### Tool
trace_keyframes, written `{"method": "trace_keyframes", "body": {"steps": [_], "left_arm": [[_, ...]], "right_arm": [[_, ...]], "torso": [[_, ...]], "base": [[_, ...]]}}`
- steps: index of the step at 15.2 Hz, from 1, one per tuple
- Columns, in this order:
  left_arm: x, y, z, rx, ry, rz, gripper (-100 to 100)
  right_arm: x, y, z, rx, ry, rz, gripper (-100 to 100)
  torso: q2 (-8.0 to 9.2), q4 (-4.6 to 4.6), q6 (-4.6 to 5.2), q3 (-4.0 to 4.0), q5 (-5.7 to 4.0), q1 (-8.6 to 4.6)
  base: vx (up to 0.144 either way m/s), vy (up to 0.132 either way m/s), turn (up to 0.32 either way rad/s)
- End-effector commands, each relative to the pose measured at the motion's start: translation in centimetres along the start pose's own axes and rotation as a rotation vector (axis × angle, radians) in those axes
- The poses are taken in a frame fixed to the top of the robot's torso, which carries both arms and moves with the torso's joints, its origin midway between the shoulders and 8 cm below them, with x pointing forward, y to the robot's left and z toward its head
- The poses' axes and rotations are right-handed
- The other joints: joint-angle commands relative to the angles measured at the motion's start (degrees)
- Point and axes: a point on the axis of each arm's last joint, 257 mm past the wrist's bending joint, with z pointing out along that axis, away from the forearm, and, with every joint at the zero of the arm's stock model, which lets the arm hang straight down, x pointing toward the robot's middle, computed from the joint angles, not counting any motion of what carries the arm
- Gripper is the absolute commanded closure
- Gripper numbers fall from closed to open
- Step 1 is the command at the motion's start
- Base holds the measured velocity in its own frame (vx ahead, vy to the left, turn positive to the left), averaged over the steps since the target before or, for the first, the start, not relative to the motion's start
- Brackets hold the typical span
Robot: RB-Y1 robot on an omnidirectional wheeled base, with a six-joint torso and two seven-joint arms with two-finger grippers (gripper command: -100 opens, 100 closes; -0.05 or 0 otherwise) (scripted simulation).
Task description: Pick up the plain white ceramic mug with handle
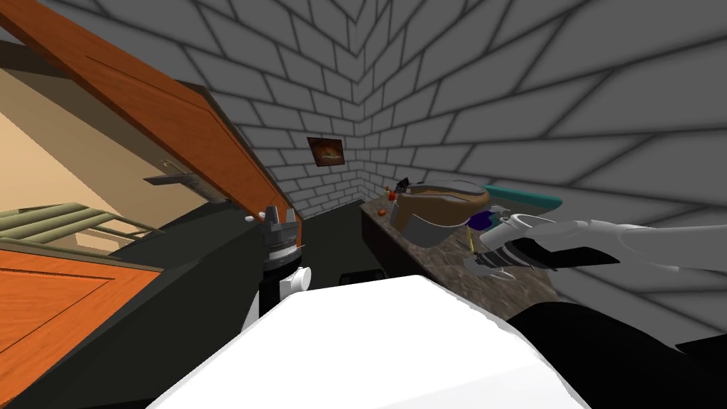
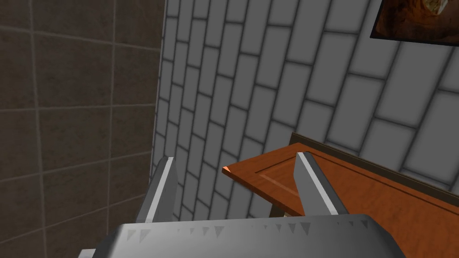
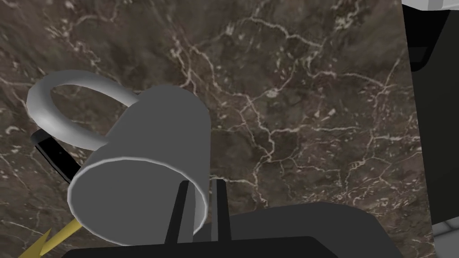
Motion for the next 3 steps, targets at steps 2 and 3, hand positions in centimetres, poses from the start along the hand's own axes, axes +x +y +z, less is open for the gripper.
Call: {"method": "trace_keyframes", "body": {"steps": [2, 3], "left_arm": [[0.0, 0.0, 0.0, 0.0, 0.0, 0.0, 0], [0.0, 0.0, 0.0, 0.0, 0.0, 0.0, 0]], "right_arm": [[-1.3, 0.49, -0.99, -0.003, 0.004, -0.01, 100], [-0.76, 0.32, -0.72, -0.002, 0.002, -0.004, 100]], "torso": [[0.03, 0.01, -0.01, 0.02, 0.01, 0.0], [0.03, 0.01, -0.02, 0.02, 0.03, 0.01]], "base": [[-0.03, -0.016, -0.06], [-0.014, -0.012, -0.02]]}}
